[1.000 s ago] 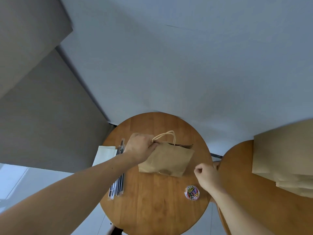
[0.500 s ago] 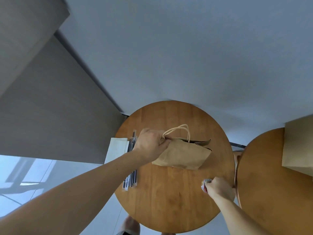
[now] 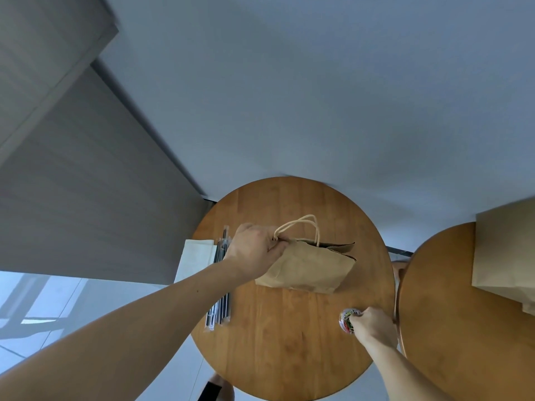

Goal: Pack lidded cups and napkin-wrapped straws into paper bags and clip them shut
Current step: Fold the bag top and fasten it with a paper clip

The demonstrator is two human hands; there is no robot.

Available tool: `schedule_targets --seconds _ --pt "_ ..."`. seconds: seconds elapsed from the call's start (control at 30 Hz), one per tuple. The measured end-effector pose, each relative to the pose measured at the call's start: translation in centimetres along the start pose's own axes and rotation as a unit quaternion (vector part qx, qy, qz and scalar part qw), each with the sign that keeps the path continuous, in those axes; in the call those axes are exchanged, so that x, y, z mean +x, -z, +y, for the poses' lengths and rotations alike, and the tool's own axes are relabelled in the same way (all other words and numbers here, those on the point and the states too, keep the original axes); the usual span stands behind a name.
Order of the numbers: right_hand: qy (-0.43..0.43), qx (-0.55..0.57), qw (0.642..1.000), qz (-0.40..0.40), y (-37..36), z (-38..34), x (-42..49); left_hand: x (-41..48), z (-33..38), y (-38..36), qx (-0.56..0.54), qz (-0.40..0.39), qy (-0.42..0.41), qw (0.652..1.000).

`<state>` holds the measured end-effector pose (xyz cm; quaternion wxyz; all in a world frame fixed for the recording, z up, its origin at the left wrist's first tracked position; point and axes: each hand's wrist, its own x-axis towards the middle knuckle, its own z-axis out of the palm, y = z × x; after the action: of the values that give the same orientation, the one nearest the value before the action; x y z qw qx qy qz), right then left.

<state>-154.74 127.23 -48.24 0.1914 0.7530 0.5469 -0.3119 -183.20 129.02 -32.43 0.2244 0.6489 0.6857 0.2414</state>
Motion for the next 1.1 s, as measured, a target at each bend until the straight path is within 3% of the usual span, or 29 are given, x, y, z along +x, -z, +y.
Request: schedule_targets --seconds 0.2,0.5,0.63,0.83,0.93,1.1 --pt "0.028 0.047 0.999 -0.002 -0.4 0.2 -0.1 0.4 0.1 0.1 0.019 -0.05 0.019 0.998" --pt "0.063 0.101 0.993 -0.011 -0.3 1.5 -0.8 0.7 0.1 0.0 0.043 -0.053 0.044 0.997" --pt "0.079 0.133 0.988 0.021 0.7 1.8 -1.5 0.7 0.2 0.0 0.045 -0.07 0.061 0.995" --pt "0.188 0.2 0.961 0.03 4.6 0.6 -3.8 0.7 -0.3 -0.2 0.03 -0.058 0.063 0.996" --pt "0.243 0.229 0.941 0.049 7.4 -1.2 -6.0 0.7 -0.2 -0.3 0.073 -0.061 0.039 0.995" --pt "0.355 0.282 0.889 0.069 12.0 -6.1 -10.3 1.1 -0.4 -0.3 0.066 -0.079 0.036 0.994"
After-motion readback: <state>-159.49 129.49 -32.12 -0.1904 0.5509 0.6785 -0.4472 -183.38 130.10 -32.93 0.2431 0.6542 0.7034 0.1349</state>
